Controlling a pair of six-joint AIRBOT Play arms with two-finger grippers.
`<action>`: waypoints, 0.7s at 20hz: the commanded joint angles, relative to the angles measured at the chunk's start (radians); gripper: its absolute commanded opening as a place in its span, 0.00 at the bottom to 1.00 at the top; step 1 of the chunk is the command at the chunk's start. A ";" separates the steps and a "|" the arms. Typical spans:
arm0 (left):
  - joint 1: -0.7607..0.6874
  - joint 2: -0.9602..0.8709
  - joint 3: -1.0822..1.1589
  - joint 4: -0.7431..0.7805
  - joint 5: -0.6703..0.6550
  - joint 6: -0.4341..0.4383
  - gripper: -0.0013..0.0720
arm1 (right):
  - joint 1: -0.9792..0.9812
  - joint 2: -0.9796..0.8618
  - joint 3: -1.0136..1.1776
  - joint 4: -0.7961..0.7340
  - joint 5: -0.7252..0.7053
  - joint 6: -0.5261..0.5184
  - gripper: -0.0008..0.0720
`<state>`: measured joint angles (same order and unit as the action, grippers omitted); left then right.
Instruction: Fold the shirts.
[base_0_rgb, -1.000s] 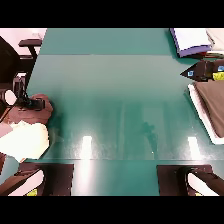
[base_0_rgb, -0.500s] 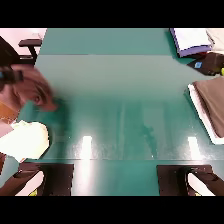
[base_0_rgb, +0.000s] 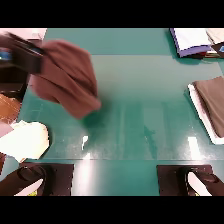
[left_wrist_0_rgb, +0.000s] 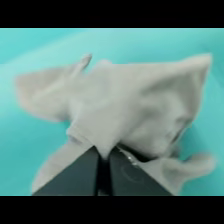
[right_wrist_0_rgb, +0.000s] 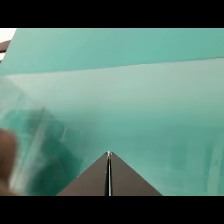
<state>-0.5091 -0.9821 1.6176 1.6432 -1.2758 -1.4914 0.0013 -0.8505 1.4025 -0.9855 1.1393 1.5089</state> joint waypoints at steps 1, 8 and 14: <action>-0.243 -0.155 0.016 -0.013 -0.011 0.006 0.05 | -0.026 0.006 0.000 0.000 -0.002 0.005 0.04; -0.325 -0.428 0.017 -0.126 0.240 -0.018 0.87 | -0.026 0.006 0.000 -0.004 0.064 0.005 0.04; 0.151 -0.423 -0.069 -0.232 0.126 -0.107 0.87 | -0.026 0.002 0.000 -0.004 0.076 0.005 0.04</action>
<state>-0.5488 -1.3937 1.6009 1.5047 -1.1152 -1.5616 -0.0238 -0.8455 1.4025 -0.9897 1.2049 1.5131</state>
